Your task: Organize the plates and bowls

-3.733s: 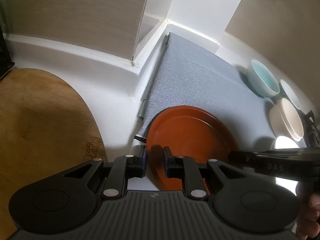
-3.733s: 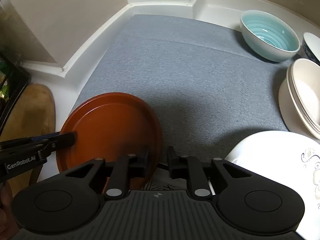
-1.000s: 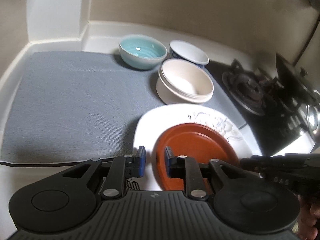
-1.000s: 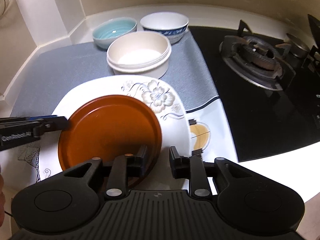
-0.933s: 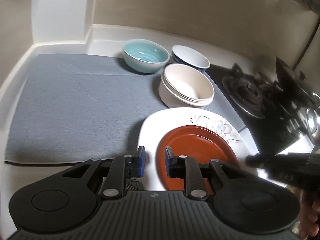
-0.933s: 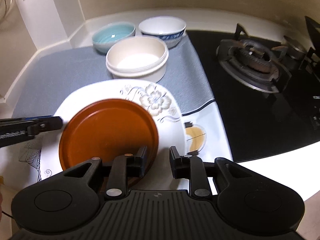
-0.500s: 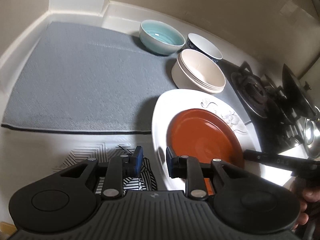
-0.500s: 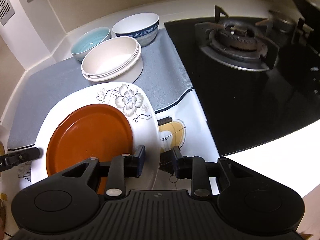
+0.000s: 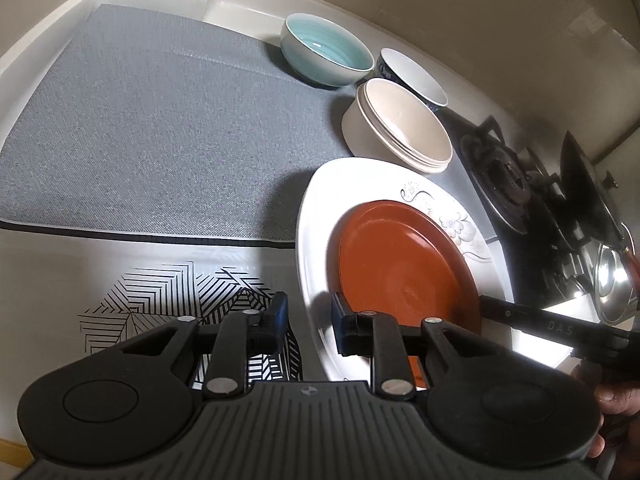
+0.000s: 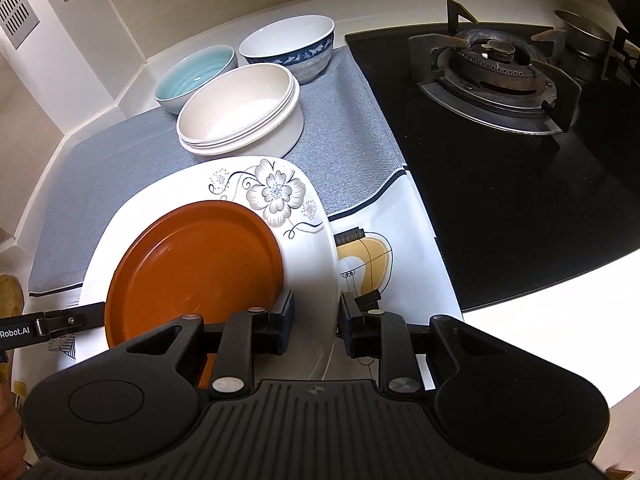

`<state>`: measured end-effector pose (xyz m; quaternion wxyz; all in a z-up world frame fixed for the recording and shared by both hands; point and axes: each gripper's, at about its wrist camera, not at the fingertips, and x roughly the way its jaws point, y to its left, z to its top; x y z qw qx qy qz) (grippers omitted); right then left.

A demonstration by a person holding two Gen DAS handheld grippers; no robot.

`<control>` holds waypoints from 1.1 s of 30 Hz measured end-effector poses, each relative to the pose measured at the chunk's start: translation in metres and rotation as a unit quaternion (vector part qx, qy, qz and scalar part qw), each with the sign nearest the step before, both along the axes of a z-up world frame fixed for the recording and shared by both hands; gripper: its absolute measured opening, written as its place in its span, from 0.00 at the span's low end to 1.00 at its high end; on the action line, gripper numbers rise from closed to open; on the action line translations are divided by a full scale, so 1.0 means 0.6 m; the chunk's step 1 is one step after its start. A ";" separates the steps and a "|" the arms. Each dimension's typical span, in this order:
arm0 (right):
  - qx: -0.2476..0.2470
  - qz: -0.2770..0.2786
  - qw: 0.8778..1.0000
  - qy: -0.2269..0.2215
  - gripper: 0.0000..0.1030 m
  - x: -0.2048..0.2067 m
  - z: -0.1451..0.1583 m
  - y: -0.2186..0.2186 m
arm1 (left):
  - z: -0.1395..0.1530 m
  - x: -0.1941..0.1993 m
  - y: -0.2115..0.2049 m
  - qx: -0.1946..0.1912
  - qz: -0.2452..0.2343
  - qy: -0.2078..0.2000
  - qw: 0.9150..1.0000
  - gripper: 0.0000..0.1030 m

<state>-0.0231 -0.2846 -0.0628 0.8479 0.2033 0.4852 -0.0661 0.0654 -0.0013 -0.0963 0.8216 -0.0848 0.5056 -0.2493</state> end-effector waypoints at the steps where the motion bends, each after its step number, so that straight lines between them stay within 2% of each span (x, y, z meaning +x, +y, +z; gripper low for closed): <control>1: 0.000 0.000 1.000 0.000 0.25 0.000 0.000 0.000 | 0.001 -0.001 -0.001 -0.002 -0.003 -0.001 1.000 0.16; 12: -0.005 0.016 1.000 0.004 0.25 -0.002 0.005 0.012 | 0.004 0.002 0.009 0.002 0.008 -0.001 1.000 0.16; 16: 0.006 0.024 1.000 0.004 0.25 -0.002 0.003 0.008 | 0.001 0.007 0.015 -0.003 0.011 0.007 1.000 0.23; 19: 0.016 0.020 1.000 0.002 0.25 -0.002 0.000 0.003 | 0.000 0.010 0.014 -0.007 0.005 0.011 1.000 0.21; 20: 0.012 0.021 1.000 0.003 0.26 -0.001 0.001 0.005 | 0.000 0.010 0.013 -0.011 0.000 0.012 1.000 0.15; 23: 0.007 0.021 1.000 0.005 0.26 0.001 0.001 0.008 | 0.000 0.008 0.014 -0.012 0.000 0.010 1.000 0.15; 27: 0.010 0.034 0.999 0.004 0.25 0.000 0.004 0.019 | 0.004 0.007 0.034 -0.005 0.027 0.003 1.000 0.14; 33: 0.026 0.092 0.995 0.001 0.24 0.031 0.009 0.083 | 0.011 0.032 0.113 0.005 0.083 -0.006 0.997 0.13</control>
